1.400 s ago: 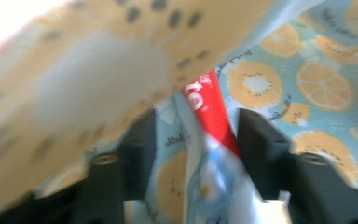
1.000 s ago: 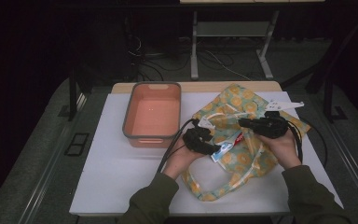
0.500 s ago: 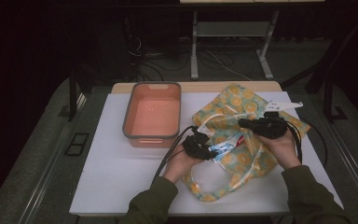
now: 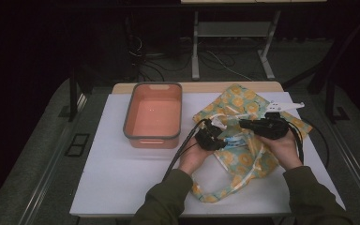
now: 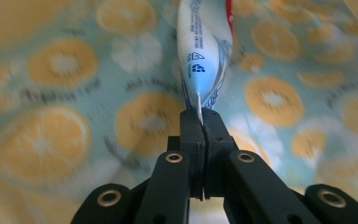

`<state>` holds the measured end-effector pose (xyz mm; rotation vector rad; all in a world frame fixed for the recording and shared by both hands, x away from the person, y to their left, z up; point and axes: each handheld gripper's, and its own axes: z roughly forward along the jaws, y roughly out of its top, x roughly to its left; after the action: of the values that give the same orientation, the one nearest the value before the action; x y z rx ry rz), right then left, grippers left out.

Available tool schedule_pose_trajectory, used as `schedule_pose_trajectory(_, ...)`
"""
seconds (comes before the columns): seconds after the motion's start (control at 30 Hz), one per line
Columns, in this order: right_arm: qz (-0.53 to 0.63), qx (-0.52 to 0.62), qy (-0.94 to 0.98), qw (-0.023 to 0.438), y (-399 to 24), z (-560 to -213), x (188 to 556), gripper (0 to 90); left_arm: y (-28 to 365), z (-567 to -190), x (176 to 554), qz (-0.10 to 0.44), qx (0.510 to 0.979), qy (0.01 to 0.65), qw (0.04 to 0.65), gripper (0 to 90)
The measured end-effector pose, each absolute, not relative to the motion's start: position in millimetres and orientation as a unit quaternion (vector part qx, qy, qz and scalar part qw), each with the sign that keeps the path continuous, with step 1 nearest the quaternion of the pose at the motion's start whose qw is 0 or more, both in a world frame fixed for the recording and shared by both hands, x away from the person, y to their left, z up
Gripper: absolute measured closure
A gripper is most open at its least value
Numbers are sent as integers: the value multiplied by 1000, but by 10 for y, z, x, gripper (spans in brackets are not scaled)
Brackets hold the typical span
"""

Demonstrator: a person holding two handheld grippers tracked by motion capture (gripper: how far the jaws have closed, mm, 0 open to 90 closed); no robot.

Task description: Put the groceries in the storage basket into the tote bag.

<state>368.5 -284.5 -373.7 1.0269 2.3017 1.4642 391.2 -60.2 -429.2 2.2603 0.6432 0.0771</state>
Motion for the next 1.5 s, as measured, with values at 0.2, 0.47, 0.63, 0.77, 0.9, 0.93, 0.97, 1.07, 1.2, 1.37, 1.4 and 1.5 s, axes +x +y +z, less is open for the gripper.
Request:
schedule_pose_trajectory(0.2,502,350,783,112,-2857,-3732,3679,896,-797,-4263,4105,45,881,262,391,889)
schedule_pose_trajectory(0.47,504,351,782,112,-2887,-3726,3673,897,-706,-4225,4023,73,876,271,392,641)
schedule_pose_trajectory(0.63,502,352,782,113,-2880,-3724,3669,896,-415,-4082,3744,97,871,268,400,526)
schedule_pose_trajectory(0.77,497,349,787,114,-2858,-3737,3666,896,-150,-4006,3486,116,868,269,402,493)
schedule_pose_trajectory(0.9,491,348,791,113,-2832,-3758,3662,896,65,-4053,3336,130,867,283,388,437)
schedule_pose_trajectory(0.93,490,347,792,112,-2826,-3761,3659,896,101,-4080,3312,131,868,286,384,420)
schedule_pose_trajectory(0.97,490,347,792,111,-2820,-3765,3656,896,131,-4108,3293,134,869,288,380,407)
schedule_pose_trajectory(1.07,489,346,793,111,-2816,-3770,3650,896,197,-4194,3277,138,872,297,364,361)
schedule_pose_trajectory(1.2,488,346,794,110,-2830,-3778,3641,896,215,-4320,3376,127,870,320,352,326)
schedule_pose_trajectory(1.37,486,346,795,108,-2843,-3797,3605,896,202,-4462,3499,111,869,334,349,442)
schedule_pose_trajectory(1.4,486,344,796,107,-2848,-3800,3597,896,203,-4471,3507,110,868,332,354,500)
schedule_pose_trajectory(1.5,483,343,798,106,-2849,-3809,3568,896,207,-4459,3512,103,865,324,369,686)
